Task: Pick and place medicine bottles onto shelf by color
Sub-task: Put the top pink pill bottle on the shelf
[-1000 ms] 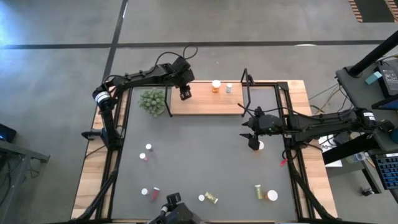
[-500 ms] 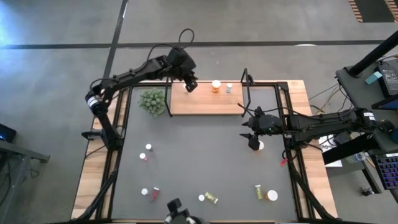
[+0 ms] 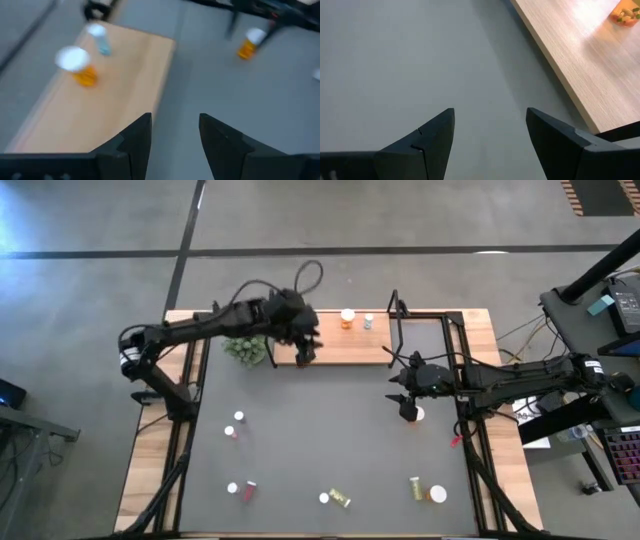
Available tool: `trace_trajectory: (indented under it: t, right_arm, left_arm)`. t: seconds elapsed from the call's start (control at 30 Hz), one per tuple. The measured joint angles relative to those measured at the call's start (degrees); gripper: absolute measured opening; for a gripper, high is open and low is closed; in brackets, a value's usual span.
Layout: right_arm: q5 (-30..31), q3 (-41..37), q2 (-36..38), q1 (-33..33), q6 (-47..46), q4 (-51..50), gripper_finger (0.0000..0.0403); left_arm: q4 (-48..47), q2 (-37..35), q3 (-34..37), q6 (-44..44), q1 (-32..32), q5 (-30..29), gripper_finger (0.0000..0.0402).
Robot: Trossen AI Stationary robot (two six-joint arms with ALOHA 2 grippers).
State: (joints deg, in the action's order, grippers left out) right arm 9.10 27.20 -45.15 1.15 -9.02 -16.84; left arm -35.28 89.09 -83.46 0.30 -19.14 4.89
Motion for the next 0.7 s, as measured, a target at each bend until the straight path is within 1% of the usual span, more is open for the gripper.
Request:
trace_trajectory:
  t: [0.13, 0.27, 0.37, 0.5, 0.57, 0.7]
  right_arm:
    - [0.0, 0.0, 0.0, 0.01, 0.0, 0.02, 0.0238]
    - [0.0, 0.0, 0.0, 0.0, 0.0, 0.04, 0.0238]
    - [0.0, 0.0, 0.0, 0.0, 0.0, 0.04, 0.0238]
    - [0.0, 0.0, 0.0, 0.01, 0.0, 0.07, 0.0238]
    - [0.0, 0.0, 0.0, 0.0, 0.0, 0.07, 0.0238]
    - [0.0, 0.0, 0.0, 0.0, 0.0, 0.13, 0.0238]
  left_arm:
    - [-1.52, -0.05, 1.66, -4.43, 4.3, -0.03, 0.0148]
    - [-3.65, -0.08, 3.51, -11.72, 7.62, -0.04, 0.0148]
    - [-4.24, -0.08, 4.4, -18.54, 9.85, -0.07, 0.0148]
    - [-2.19, 0.48, 4.5, -30.86, 13.6, -0.68, 0.0148]
    - [-0.81, 0.83, 4.5, -34.27, 16.16, -2.25, 0.0148]
    - [-0.03, 1.04, 4.5, -41.77, 20.82, -7.62, 0.0148]
